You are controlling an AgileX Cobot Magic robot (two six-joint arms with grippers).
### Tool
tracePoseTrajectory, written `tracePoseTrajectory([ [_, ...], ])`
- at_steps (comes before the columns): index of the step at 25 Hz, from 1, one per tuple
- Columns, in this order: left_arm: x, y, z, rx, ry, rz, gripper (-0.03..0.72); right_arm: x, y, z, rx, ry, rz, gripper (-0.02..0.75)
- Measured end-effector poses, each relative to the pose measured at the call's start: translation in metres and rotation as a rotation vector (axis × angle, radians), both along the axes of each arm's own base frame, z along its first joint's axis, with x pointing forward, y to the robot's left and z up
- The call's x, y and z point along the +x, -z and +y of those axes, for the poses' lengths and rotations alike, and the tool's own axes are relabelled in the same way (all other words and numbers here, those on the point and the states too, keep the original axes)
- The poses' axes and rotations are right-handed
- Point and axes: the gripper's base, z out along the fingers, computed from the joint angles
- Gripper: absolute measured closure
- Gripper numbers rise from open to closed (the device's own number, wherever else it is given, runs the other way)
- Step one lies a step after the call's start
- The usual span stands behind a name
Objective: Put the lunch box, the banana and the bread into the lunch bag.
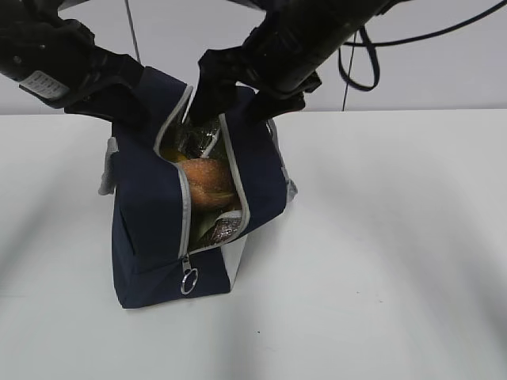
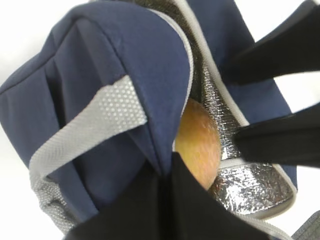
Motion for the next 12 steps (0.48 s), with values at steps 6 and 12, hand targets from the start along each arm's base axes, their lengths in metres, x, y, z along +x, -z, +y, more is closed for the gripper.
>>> tracePoseTrajectory([
  [6, 0.0, 0.0, 0.0, 0.0, 0.0, 0.0, 0.691, -0.01, -0.029, -0.02, -0.137, 0.033, -0.101, 0.093],
  [12, 0.0, 0.0, 0.0, 0.0, 0.0, 0.0, 0.691, -0.006, -0.025, -0.024, -0.201, 0.057, -0.109, 0.129],
])
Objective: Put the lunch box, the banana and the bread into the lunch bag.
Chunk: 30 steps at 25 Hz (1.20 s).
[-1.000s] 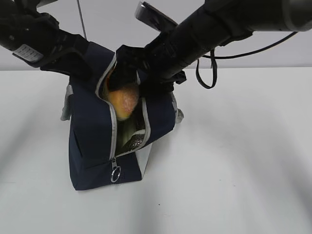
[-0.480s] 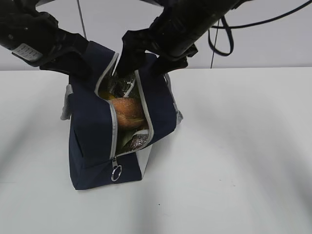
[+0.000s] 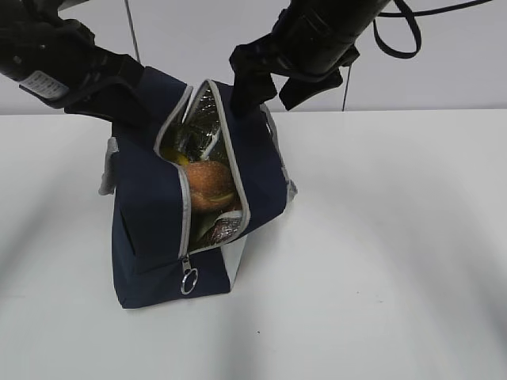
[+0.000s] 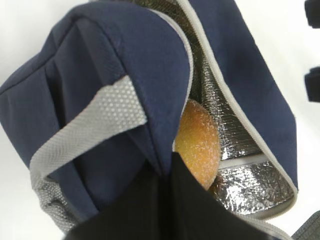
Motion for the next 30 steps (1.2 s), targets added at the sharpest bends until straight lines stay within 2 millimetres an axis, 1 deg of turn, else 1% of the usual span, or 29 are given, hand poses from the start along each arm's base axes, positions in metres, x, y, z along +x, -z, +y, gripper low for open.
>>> tracePoseTrajectory([
  [4, 0.0, 0.0, 0.0, 0.0, 0.0, 0.001, 0.691, 0.01, 0.02, 0.0, -0.019, 0.03, 0.048, 0.146],
  [7, 0.0, 0.0, 0.0, 0.0, 0.0, 0.001, 0.691, 0.019, 0.039, -0.003, -0.035, 0.054, 0.096, 0.148],
  [10, 0.0, 0.0, 0.0, 0.0, 0.0, 0.001, 0.691, 0.026, 0.05, -0.01, -0.043, 0.078, 0.129, 0.15],
  [12, 0.0, 0.0, 0.0, 0.0, 0.0, 0.001, 0.691, 0.029, 0.057, -0.011, -0.027, 0.09, 0.161, 0.17],
  [13, 0.0, 0.0, 0.0, 0.0, 0.0, 0.001, 0.691, 0.03, 0.06, -0.011, -0.016, 0.094, 0.181, 0.192],
  [14, 0.0, 0.0, 0.0, 0.0, 0.0, 0.001, 0.691, 0.031, 0.062, -0.012, -0.006, 0.096, 0.196, 0.234],
  [15, 0.0, 0.0, 0.0, 0.0, 0.0, 0.001, 0.691, 0.031, 0.065, -0.012, 0.005, 0.089, 0.215, 0.293],
  [17, 0.0, 0.0, 0.0, 0.0, 0.0, 0.001, 0.691, 0.03, 0.069, -0.007, 0.04, 0.063, 0.247, 0.447],
  [18, 0.0, 0.0, 0.0, 0.0, 0.0, 0.001, 0.691, 0.029, 0.068, -0.005, 0.065, 0.05, 0.257, 0.561],
  [19, 0.0, 0.0, 0.0, 0.001, 0.001, 0.001, 0.691, 0.028, 0.067, -0.004, 0.08, 0.045, 0.262, 0.633],
  [21, 0.0, 0.0, 0.0, 0.001, 0.001, 0.001, 0.691, 0.028, 0.066, -0.002, 0.094, 0.038, 0.263, 0.717],
  [23, 0.0, 0.0, 0.0, 0.001, 0.002, 0.002, 0.691, 0.027, 0.066, -0.002, 0.096, 0.036, 0.268, 0.743],
  [26, 0.0, -0.001, -0.001, -0.022, -0.003, 0.009, 0.691, 0.025, 0.059, -0.005, 0.1, 0.04, 0.273, 0.745],
  [28, -0.001, -0.002, -0.004, -0.059, -0.011, 0.018, 0.691, 0.022, 0.048, -0.01, 0.111, 0.055, 0.269, 0.746],
  [30, -0.001, -0.004, -0.007, -0.105, -0.023, 0.023, 0.691, 0.016, 0.031, -0.016, 0.125, 0.07, 0.254, 0.748],
])
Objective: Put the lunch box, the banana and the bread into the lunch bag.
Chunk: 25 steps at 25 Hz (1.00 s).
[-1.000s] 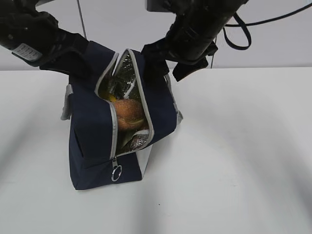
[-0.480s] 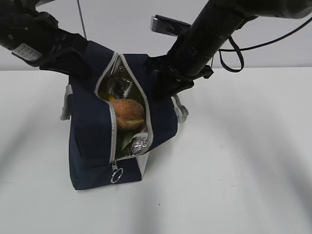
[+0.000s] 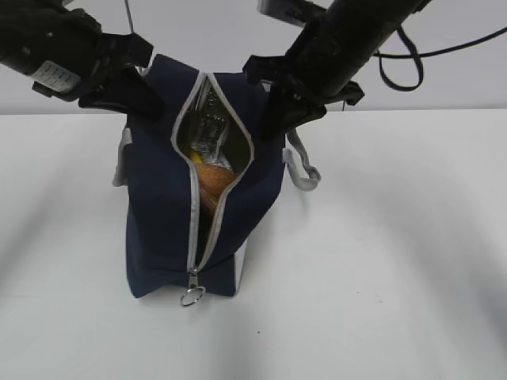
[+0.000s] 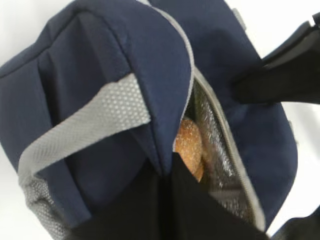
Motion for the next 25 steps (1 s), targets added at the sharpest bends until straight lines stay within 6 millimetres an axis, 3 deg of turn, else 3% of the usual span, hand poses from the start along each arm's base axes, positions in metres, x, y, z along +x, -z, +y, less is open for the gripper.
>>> tracePoseTrajectory([
  [5, -0.001, -0.002, -0.013, -0.091, -0.003, 0.023, 0.691, -0.02, -0.04, -0.014, -0.043, 0.019, -0.069, 0.749],
  [9, 0.005, -0.004, -0.034, -0.12, 0.033, 0.016, 0.691, -0.031, -0.055, -0.026, -0.125, 0.036, -0.091, 0.749],
  [15, 0.017, 0.006, -0.058, -0.129, 0.069, 0.03, 0.691, -0.031, -0.054, -0.031, -0.175, 0.044, -0.092, 0.75],
  [25, 0.026, 0.02, -0.062, -0.127, 0.05, 0.052, 0.691, -0.016, -0.022, -0.026, -0.21, 0.054, -0.011, 0.748],
])
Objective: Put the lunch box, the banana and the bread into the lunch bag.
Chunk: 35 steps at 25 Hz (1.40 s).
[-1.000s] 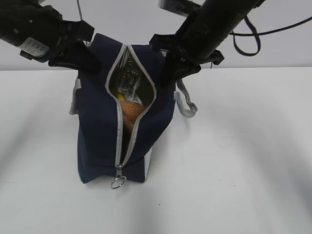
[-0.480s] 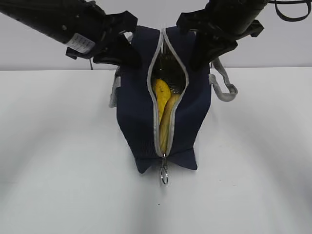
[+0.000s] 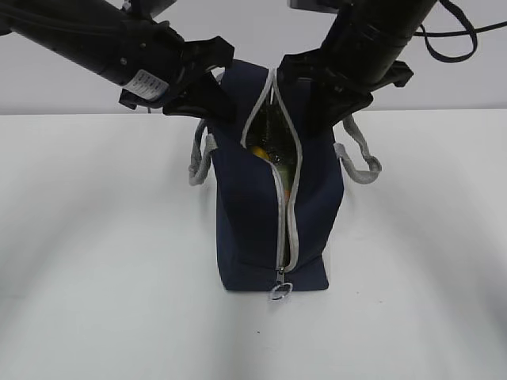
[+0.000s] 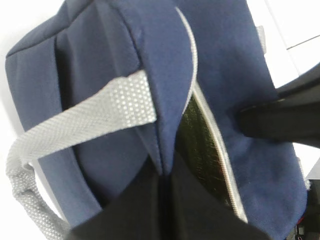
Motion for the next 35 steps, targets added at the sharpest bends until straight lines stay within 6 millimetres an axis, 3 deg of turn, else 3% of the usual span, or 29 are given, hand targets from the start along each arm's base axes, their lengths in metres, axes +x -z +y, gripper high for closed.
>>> tracePoseTrajectory([
  [2, 0.0, 0.0, 0.0, 0.002, 0.0, -0.001, 0.687, 0.001, 0.0, 0.0, 0.001, 0.003, -0.001, 0.708],
  [4, 0.0, 0.0, 0.0, 0.002, 0.0, -0.001, 0.637, 0.001, 0.0, 0.0, 0.003, 0.005, -0.004, 0.6],
  [6, 0.0, 0.0, 0.0, 0.001, 0.002, 0.002, 0.514, 0.001, 0.0, 0.0, 0.005, 0.015, -0.001, 0.442],
  [8, -0.002, 0.0, 0.001, 0.0, 0.011, 0.015, 0.339, -0.001, -0.002, 0.0, 0.007, 0.019, -0.001, 0.339],
  [10, -0.005, -0.004, 0.004, -0.001, 0.024, 0.025, 0.225, -0.005, -0.01, -0.002, 0.013, 0.02, -0.013, 0.293],
  [12, -0.01, -0.013, 0.007, -0.004, 0.041, 0.017, 0.181, -0.013, -0.025, -0.005, 0.026, 0.022, -0.047, 0.278],
  [17, -0.029, -0.045, 0.015, -0.003, 0.087, -0.077, 0.178, -0.042, -0.056, -0.015, 0.073, 0.029, -0.134, 0.269],
  [20, -0.043, -0.06, 0.023, 0.024, 0.109, -0.138, 0.179, -0.063, -0.056, -0.02, 0.093, -0.001, -0.158, 0.269],
  [23, -0.06, -0.061, 0.031, 0.048, 0.126, -0.156, 0.181, -0.087, -0.05, -0.028, 0.114, -0.029, -0.196, 0.269],
  [29, -0.091, -0.043, 0.045, 0.072, 0.11, -0.143, 0.202, -0.131, -0.023, -0.04, 0.174, -0.073, -0.296, 0.269],
  [35, -0.109, -0.032, 0.053, 0.084, 0.104, -0.122, 0.23, -0.165, 0.024, -0.042, 0.225, -0.255, -0.322, 0.269],
])
